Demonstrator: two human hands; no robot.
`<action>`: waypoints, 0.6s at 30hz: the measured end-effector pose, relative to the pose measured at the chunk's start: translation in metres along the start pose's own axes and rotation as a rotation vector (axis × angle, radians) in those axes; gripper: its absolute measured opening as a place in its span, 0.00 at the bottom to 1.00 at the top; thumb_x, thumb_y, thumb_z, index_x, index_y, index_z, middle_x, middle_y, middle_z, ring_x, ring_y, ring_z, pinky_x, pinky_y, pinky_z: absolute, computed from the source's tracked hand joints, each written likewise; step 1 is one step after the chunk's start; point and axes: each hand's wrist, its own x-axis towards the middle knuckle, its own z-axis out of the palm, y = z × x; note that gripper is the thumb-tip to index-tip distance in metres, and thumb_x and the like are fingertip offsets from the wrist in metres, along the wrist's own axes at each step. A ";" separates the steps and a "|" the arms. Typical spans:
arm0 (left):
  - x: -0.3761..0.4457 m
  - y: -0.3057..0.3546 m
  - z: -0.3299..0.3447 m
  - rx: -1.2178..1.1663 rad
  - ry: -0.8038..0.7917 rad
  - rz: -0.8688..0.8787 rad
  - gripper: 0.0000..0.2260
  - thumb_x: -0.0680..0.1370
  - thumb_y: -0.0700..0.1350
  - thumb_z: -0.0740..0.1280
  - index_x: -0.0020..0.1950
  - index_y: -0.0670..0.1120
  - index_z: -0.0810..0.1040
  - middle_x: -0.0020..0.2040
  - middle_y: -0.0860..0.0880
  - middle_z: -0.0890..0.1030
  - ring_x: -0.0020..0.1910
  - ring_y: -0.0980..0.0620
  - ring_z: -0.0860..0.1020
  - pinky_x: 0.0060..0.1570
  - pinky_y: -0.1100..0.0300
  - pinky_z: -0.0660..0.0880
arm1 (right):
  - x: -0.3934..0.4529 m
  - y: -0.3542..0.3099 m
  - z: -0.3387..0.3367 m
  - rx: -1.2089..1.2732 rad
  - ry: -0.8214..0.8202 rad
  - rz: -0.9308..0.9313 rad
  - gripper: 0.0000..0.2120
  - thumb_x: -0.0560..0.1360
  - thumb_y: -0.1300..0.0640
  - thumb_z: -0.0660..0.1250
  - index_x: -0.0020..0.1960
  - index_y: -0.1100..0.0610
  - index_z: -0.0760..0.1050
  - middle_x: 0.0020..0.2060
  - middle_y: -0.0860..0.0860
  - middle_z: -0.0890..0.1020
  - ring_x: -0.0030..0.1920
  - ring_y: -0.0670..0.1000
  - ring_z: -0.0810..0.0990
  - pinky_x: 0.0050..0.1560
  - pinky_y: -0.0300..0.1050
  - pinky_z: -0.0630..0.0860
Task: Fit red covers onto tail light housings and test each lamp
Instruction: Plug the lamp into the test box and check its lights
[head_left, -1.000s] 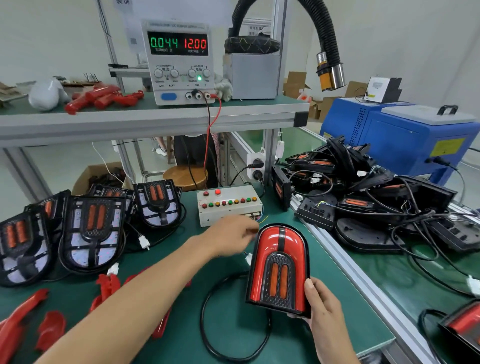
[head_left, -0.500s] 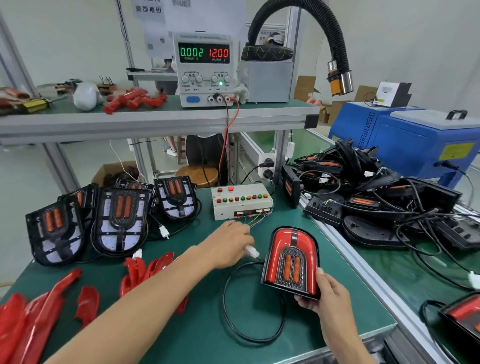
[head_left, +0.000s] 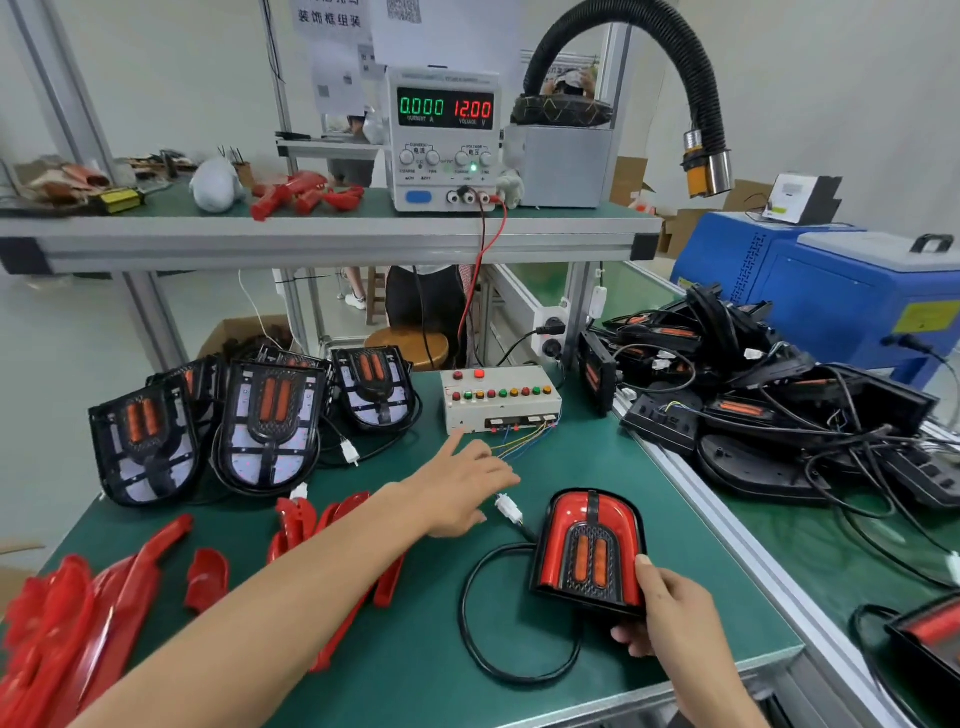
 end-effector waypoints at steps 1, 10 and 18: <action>0.001 0.001 0.003 0.007 0.001 -0.003 0.28 0.81 0.49 0.69 0.79 0.53 0.63 0.74 0.53 0.71 0.75 0.49 0.61 0.79 0.37 0.44 | 0.000 0.000 -0.001 -0.056 0.014 -0.017 0.19 0.84 0.46 0.58 0.48 0.56 0.82 0.31 0.55 0.85 0.27 0.54 0.83 0.29 0.45 0.77; 0.004 -0.004 0.011 -0.031 0.111 -0.006 0.12 0.82 0.52 0.67 0.63 0.49 0.78 0.56 0.51 0.77 0.64 0.49 0.71 0.80 0.44 0.48 | 0.005 -0.014 0.001 -0.540 0.357 -0.362 0.24 0.78 0.43 0.67 0.68 0.56 0.76 0.58 0.55 0.76 0.58 0.56 0.75 0.60 0.56 0.74; 0.006 -0.007 -0.017 -0.029 0.193 0.104 0.11 0.81 0.52 0.69 0.59 0.47 0.79 0.51 0.49 0.80 0.56 0.47 0.74 0.61 0.54 0.67 | 0.022 -0.085 0.071 -1.183 0.055 -0.796 0.21 0.78 0.35 0.59 0.60 0.47 0.78 0.55 0.46 0.80 0.61 0.54 0.71 0.56 0.52 0.61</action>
